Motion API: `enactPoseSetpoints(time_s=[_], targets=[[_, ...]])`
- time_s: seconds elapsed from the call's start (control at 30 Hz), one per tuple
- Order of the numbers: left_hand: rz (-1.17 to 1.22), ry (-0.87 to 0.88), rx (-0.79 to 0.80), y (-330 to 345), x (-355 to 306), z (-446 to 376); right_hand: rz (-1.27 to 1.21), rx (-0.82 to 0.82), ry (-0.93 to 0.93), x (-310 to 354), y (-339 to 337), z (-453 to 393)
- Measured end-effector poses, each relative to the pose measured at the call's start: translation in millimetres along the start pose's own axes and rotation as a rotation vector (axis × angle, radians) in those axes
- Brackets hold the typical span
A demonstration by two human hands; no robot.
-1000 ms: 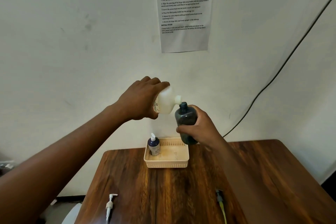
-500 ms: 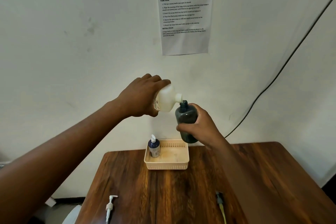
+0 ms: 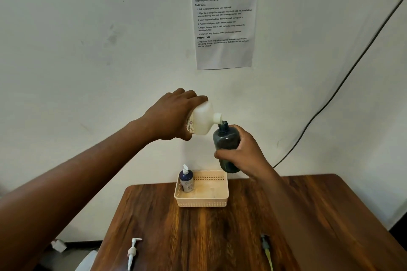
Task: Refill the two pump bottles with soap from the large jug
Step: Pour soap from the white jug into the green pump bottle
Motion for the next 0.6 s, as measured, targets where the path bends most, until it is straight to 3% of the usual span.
enactPoseSetpoints(time_s=[0.6], targets=[[-0.054,0.03,-0.001,-10.7,0.4,-2.8,0.015,-0.014,-0.022,7.4,-3.0,2.7]])
Point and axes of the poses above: each hand's wrist, its own z-axis away from the middle knuckle, its own y-axis out of the palm, x = y × z, the point moved 3 cm from there along -z, towards the middle knuckle, and after that the axes turned 2 degrees about x, right-handed, at the moved point
